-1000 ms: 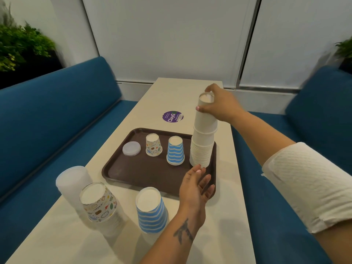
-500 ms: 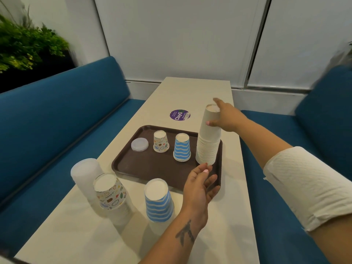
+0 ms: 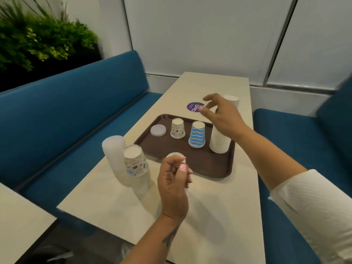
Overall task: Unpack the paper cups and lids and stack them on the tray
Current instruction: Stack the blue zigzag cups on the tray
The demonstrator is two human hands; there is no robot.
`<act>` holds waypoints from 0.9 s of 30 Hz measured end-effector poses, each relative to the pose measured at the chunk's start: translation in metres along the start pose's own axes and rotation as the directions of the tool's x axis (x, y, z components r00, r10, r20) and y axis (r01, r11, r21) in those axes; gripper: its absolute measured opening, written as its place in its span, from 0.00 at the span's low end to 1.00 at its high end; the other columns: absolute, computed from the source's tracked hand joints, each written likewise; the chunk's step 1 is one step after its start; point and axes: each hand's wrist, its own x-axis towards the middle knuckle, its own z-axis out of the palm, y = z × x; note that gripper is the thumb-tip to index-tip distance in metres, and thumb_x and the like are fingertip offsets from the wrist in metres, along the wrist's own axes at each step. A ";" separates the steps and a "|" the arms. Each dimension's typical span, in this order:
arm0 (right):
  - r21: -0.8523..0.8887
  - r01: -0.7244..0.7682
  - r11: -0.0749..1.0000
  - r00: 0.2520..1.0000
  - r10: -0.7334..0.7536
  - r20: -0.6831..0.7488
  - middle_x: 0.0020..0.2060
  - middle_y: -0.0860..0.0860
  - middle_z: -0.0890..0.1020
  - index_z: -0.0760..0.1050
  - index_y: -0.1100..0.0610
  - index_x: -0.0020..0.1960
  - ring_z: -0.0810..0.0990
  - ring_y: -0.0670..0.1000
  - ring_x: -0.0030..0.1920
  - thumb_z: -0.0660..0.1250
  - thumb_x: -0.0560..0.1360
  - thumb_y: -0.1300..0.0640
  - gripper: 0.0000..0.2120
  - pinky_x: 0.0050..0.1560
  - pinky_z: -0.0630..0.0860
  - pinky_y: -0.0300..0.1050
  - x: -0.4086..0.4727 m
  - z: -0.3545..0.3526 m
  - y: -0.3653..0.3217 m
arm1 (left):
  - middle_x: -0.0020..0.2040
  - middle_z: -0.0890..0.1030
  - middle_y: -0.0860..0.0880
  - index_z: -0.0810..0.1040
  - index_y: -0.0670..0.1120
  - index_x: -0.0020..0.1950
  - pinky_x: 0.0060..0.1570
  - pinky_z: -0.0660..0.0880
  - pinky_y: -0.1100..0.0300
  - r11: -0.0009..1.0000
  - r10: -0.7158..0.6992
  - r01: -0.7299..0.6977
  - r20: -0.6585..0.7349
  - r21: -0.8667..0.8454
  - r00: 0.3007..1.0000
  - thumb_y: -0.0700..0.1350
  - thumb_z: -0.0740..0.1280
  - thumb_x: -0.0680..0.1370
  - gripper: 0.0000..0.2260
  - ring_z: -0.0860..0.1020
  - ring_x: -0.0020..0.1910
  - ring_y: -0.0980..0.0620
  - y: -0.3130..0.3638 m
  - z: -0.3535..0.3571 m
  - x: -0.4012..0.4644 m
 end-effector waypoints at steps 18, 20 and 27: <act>0.016 -0.046 0.999 0.847 0.030 0.532 0.62 0.40 0.75 0.73 0.44 0.64 0.73 0.43 0.62 0.74 0.68 0.44 0.26 0.64 0.72 0.46 -0.067 0.071 -0.018 | 0.75 0.57 0.52 0.45 0.48 0.78 0.70 0.57 0.57 0.300 -0.477 0.132 0.029 0.945 0.878 0.59 0.76 0.64 0.54 0.57 0.74 0.49 -0.091 -0.098 0.009; 0.010 -0.092 0.996 0.847 0.073 0.527 0.62 0.41 0.75 0.73 0.44 0.63 0.74 0.44 0.60 0.74 0.68 0.45 0.24 0.62 0.73 0.46 -0.067 0.071 -0.020 | 0.70 0.68 0.55 0.55 0.52 0.75 0.66 0.65 0.55 0.312 -0.488 0.112 0.057 0.944 0.871 0.61 0.77 0.60 0.50 0.68 0.69 0.52 -0.093 -0.097 0.019; 0.120 -0.259 0.959 0.885 0.186 0.426 0.54 0.41 0.78 0.74 0.46 0.59 0.77 0.45 0.55 0.73 0.70 0.47 0.19 0.59 0.77 0.46 -0.055 0.071 -0.020 | 0.40 0.85 0.55 0.78 0.54 0.46 0.41 0.81 0.52 0.634 -0.546 0.231 0.216 0.738 0.809 0.52 0.79 0.57 0.21 0.83 0.38 0.56 -0.076 -0.099 0.030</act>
